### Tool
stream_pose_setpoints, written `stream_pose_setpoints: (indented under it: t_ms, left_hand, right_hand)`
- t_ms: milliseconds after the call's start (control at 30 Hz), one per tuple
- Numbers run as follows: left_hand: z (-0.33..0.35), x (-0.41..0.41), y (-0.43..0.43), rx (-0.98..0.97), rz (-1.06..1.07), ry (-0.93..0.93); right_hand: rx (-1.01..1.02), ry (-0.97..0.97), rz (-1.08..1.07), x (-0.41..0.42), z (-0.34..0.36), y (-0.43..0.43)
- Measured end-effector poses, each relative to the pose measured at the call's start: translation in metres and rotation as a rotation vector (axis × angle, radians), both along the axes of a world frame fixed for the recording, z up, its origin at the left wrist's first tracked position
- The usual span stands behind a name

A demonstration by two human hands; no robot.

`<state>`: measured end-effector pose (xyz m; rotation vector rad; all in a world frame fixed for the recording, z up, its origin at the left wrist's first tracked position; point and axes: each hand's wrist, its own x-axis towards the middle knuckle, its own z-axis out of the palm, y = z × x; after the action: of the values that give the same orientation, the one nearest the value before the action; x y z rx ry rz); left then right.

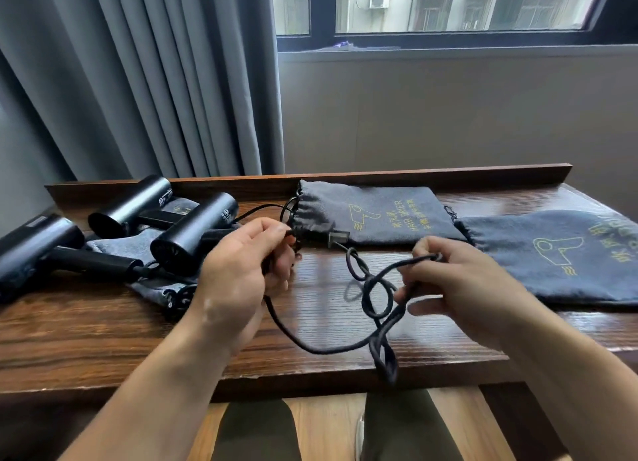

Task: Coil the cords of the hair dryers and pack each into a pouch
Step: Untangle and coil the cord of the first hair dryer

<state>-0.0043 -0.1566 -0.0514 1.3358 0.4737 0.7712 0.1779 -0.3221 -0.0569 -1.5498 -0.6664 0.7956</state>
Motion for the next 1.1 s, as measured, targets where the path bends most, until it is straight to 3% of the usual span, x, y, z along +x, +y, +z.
stream_pose_setpoints:
  t_ms: [300,533,700,833,1000,1100]
  left_hand:
    - [0.001,0.003,-0.01,0.339,-0.254,0.2]
    - [-0.005,-0.003,-0.027,0.127,-0.525,0.395]
    - [-0.002,-0.009,-0.036,-0.069,-0.711,0.35]
    - [0.0,-0.013,-0.029,-0.26,-0.765,0.249]
    - [-0.009,-0.008,-0.044,-0.287,-0.658,0.261]
    - [-0.011,-0.004,-0.054,-0.234,-0.563,0.251]
  right_hand:
    - [-0.125,-0.096,-0.021,0.004,0.02,0.032]
    - [0.015,-0.133,-0.007,-0.009,0.033,0.035]
    - [0.065,-0.535,-0.013,-0.011,0.02,0.036]
    - [0.096,-0.746,-0.109,-0.008,0.01,0.033]
    - [0.128,-1.174,-0.33,-0.017,0.002,0.035]
    - [0.11,-1.218,-0.352,-0.019,-0.005,0.037]
